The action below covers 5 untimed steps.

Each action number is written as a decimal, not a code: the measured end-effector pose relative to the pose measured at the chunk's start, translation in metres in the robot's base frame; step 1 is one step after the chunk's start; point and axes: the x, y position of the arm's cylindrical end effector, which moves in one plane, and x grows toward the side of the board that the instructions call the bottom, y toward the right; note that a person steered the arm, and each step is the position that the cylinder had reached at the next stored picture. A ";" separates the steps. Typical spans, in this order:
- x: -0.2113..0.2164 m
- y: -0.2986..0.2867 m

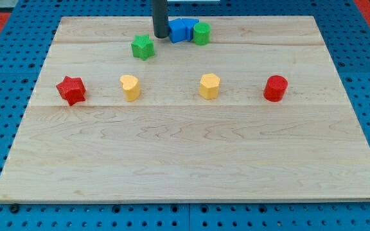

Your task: Push the blue blocks into the green circle

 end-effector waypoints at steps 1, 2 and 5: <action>0.000 0.000; 0.000 0.000; 0.004 0.000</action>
